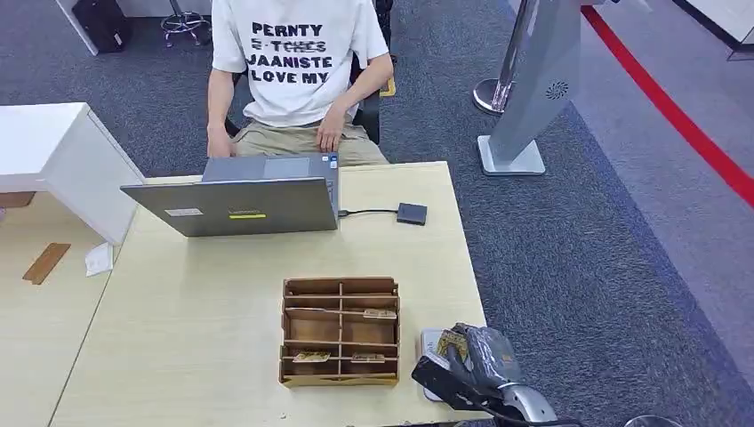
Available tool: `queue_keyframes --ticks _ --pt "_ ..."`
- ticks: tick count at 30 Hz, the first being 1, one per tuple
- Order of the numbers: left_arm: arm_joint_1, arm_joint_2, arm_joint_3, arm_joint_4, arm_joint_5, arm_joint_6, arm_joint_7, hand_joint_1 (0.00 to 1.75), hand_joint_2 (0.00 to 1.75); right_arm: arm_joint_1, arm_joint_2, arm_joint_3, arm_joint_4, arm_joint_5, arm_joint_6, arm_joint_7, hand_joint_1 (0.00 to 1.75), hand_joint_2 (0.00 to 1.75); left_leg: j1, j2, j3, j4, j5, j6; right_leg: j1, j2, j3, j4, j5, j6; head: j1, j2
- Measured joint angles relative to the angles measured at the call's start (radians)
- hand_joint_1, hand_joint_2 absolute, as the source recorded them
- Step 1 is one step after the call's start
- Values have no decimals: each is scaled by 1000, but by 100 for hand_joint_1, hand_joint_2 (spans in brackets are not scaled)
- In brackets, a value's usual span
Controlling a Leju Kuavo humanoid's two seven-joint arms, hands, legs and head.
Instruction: Pass the card to the sensor for recognition and then transmit it.
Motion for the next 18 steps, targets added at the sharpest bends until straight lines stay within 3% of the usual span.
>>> queue_keyframes --ticks 18 --pt "0 0 0 0 0 0 -1 0 0 0 0 2 0 1 -1 5 175 175 0 0 0 0 0 0 0 0 0 0 0 0 0 0"
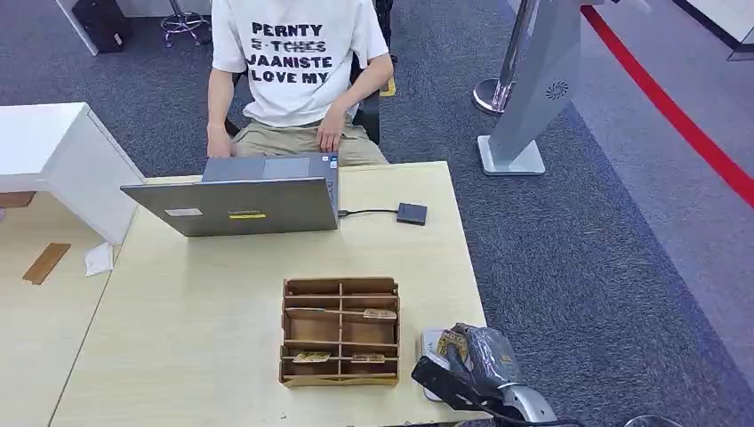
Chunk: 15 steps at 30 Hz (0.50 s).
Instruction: Pass the card to the sensor for recognition and then transmit it.
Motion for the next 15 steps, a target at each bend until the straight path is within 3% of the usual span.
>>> queue_keyframes --ticks 15 --pt "0 0 0 0 0 0 6 0 0 0 0 0 -2 0 1 2 175 175 0 0 0 0 0 0 0 0 0 0 0 0 0 0"
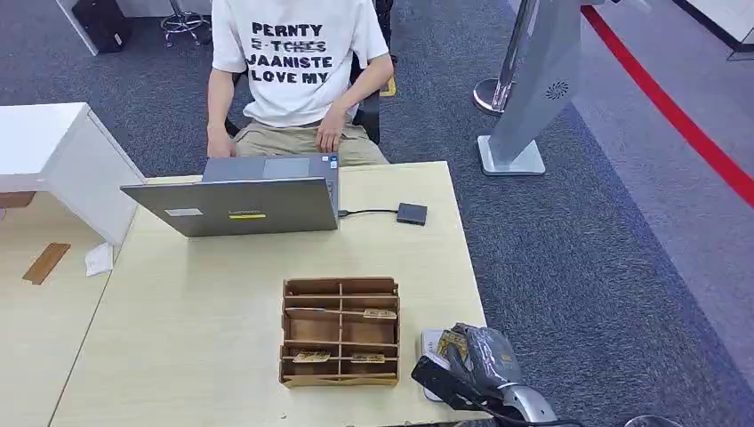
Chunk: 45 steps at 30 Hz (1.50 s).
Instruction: Pass the card to the sensor for recognition and then transmit it.
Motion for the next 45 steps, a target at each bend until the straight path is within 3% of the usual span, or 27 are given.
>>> queue_keyframes --ticks 45 --pt "0 0 0 0 0 2 1 0 0 1 0 0 0 0 0 0 175 175 0 0 0 0 0 0 0 0 0 0 0 0 0 0"
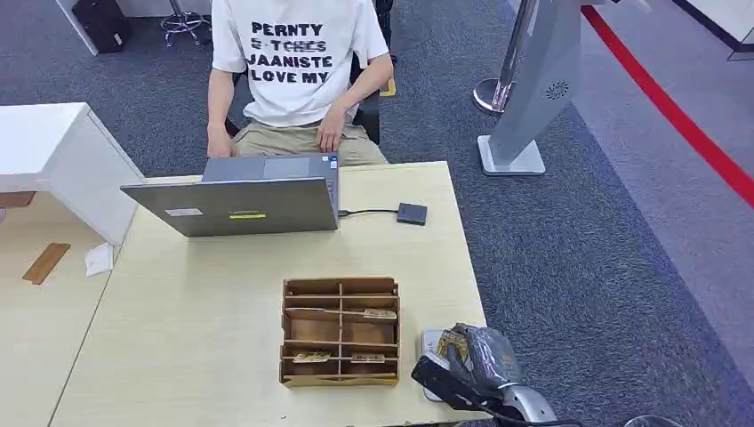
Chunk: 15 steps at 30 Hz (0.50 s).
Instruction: Pass the card to the sensor for recognition and then transmit it.
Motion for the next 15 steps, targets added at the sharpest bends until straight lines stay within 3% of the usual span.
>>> queue_keyframes --ticks 13,15 --pt "0 0 0 0 0 3 0 0 0 5 0 1 -5 -2 -23 0 175 175 0 0 0 0 0 0 0 0 0 0 0 0 0 0" --pt "0 -1 0 0 0 13 -18 0 0 37 26 -15 -48 -127 -131 -120 175 175 0 -1 -1 0 0 0 0 -2 0 0 0 0 1 0"
